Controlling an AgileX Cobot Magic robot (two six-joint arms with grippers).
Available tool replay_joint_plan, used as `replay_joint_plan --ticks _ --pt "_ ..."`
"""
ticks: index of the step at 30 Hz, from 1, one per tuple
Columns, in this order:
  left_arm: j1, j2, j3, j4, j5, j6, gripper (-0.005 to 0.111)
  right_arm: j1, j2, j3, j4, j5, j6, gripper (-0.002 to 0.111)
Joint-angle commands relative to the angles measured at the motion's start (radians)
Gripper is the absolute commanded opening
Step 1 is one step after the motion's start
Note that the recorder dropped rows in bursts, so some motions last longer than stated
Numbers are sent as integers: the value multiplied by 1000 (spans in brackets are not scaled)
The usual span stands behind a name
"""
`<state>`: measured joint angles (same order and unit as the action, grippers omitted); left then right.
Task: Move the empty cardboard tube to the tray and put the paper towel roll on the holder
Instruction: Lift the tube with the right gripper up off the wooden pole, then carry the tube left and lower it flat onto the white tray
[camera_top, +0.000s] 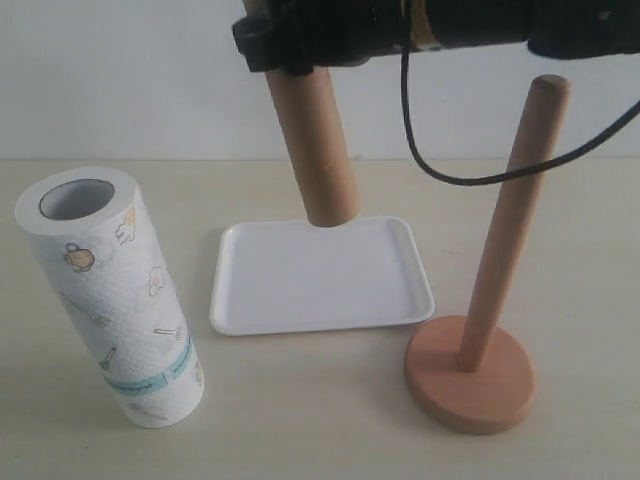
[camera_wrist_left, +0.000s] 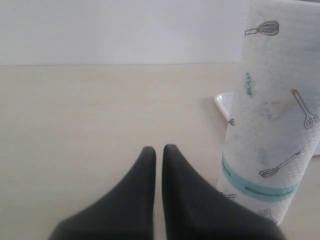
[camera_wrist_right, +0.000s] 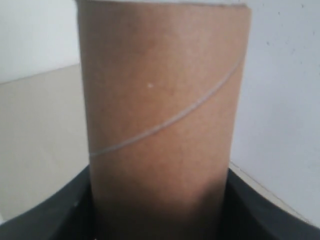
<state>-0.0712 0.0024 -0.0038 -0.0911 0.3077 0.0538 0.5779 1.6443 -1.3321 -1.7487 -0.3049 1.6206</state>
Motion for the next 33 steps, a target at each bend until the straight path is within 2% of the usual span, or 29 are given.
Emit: replay_joint_plan --ticks 1,6,15,27,33 --pt "3 -2 4 -7 -2 -9 5 12 50 -5 4 142 36 0" --pt "3 -2 4 -7 -2 -9 5 30 55 -5 4 152 11 0" --pt "3 -2 4 -7 -2 -9 5 59 55 -10 4 292 -113 0" --pt "3 -2 4 -7 -2 -9 5 59 163 -183 4 258 -89 0" --pt "3 -2 4 -7 -2 -9 5 59 193 -185 4 167 -351 0"
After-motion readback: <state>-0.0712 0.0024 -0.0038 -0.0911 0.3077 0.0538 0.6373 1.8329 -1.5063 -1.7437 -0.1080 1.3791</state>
